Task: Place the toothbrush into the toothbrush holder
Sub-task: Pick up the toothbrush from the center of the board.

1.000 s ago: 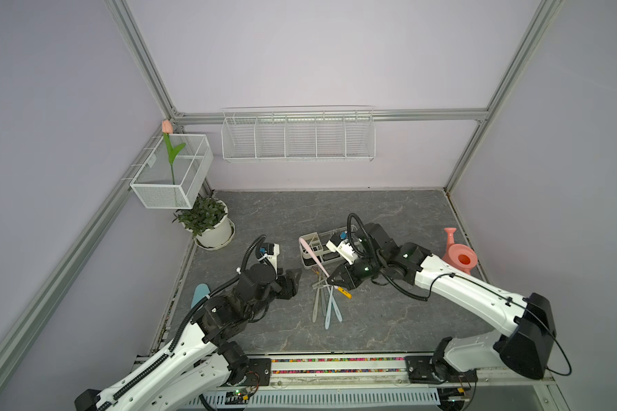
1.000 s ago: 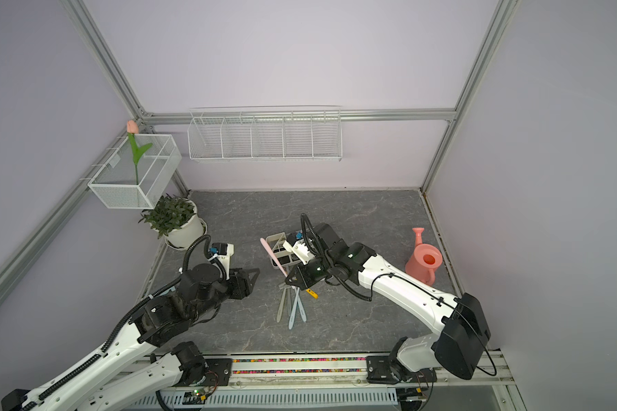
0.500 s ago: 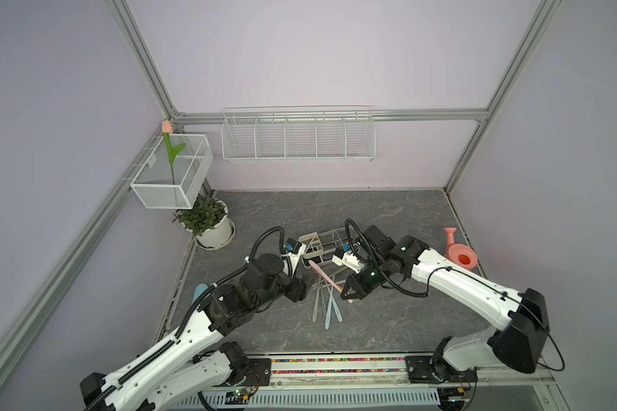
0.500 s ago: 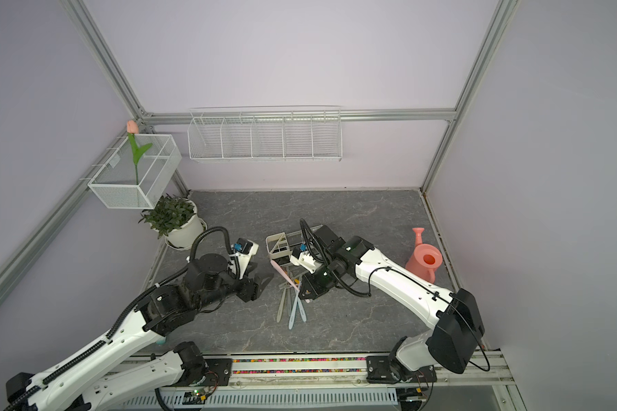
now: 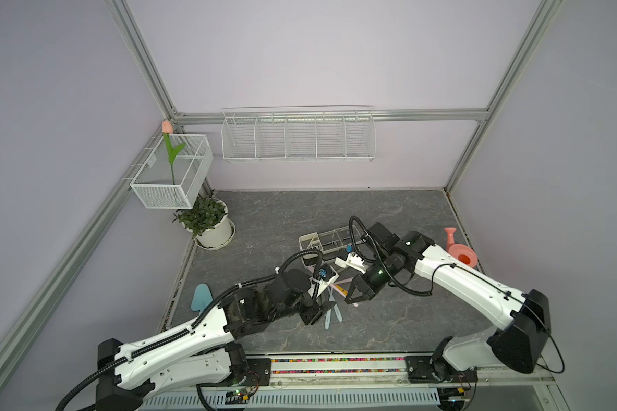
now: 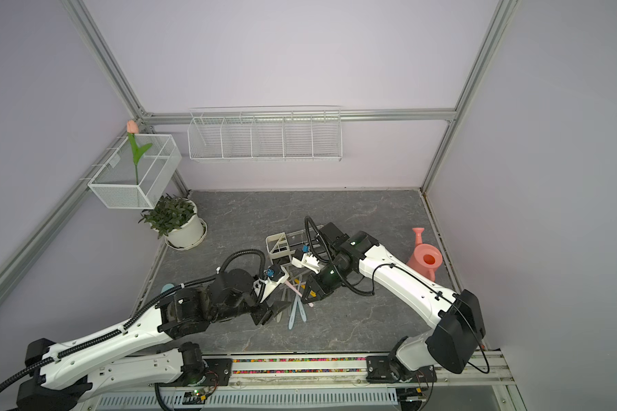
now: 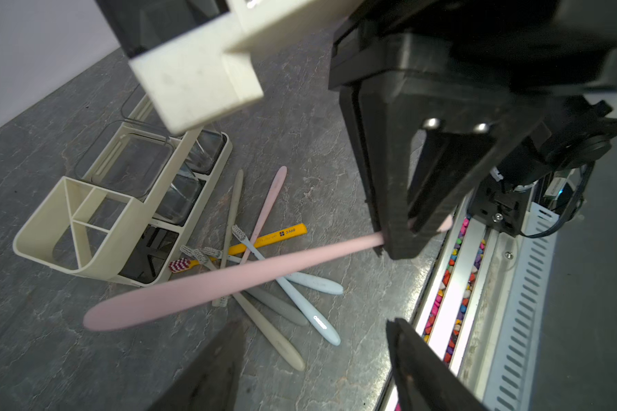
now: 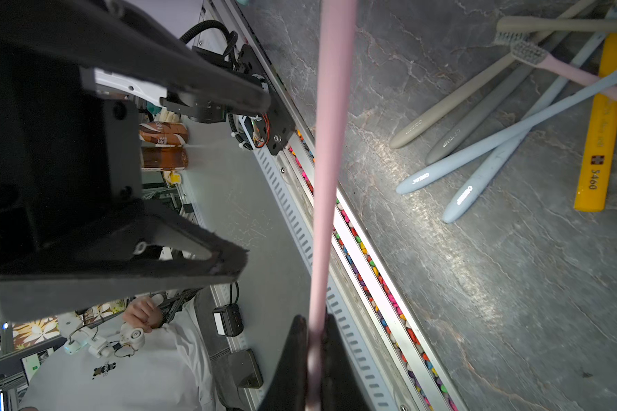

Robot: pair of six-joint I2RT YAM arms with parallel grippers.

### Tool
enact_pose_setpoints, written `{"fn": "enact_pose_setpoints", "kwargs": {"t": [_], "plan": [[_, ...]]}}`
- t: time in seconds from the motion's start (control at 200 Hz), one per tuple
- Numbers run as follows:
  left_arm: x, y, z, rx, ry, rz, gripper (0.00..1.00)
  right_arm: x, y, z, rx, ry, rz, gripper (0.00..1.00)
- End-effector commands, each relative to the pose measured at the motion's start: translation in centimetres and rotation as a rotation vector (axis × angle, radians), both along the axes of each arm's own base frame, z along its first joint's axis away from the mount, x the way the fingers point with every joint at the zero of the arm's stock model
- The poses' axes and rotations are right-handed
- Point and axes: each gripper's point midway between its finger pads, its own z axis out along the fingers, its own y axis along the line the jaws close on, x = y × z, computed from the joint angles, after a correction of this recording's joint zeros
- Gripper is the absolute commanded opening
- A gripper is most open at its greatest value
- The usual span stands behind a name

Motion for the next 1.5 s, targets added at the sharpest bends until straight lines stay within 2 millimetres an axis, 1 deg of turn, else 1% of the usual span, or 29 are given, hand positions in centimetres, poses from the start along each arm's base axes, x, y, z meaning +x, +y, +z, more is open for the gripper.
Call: {"fn": "enact_pose_setpoints", "kwargs": {"t": [0.0,0.12,0.23,0.305,0.535,0.67,0.78,0.965,1.215,1.494], "plan": [[0.8,0.3,-0.1,0.045,-0.088,0.015,0.67,-1.0,-0.1,0.4,0.021,0.052,0.046,0.07],[1.3,0.4,0.6,0.039,-0.151,0.030,0.67,-1.4,-0.3,0.1,0.018,0.070,0.050,0.07],[1.3,0.4,1.4,0.021,-0.194,0.023,0.66,-1.6,-0.3,-0.1,0.025,0.087,0.048,0.07],[1.2,0.4,1.5,0.029,-0.207,0.012,0.66,-1.7,-0.4,-0.3,0.013,0.105,0.056,0.07],[1.2,-0.6,0.0,0.104,-0.203,-0.024,0.66,-1.5,-0.3,-0.3,0.017,0.133,0.066,0.07],[0.7,-1.2,-1.1,0.122,-0.194,-0.051,0.66,-0.7,-0.2,-0.5,0.027,0.148,0.048,0.07],[0.8,-1.4,-1.8,0.138,-0.204,-0.053,0.66,-0.4,0.0,-0.7,0.027,0.157,0.048,0.07],[1.1,-1.8,-1.6,0.116,-0.239,-0.058,0.66,0.3,0.3,-1.0,0.013,0.163,0.037,0.07],[1.8,-2.1,-2.5,0.164,-0.271,-0.050,0.65,0.8,0.4,-1.6,-0.009,0.153,0.027,0.07],[2.9,-2.5,-1.9,0.163,-0.322,-0.017,0.65,1.0,0.5,-2.1,-0.018,0.154,0.028,0.07]]}}
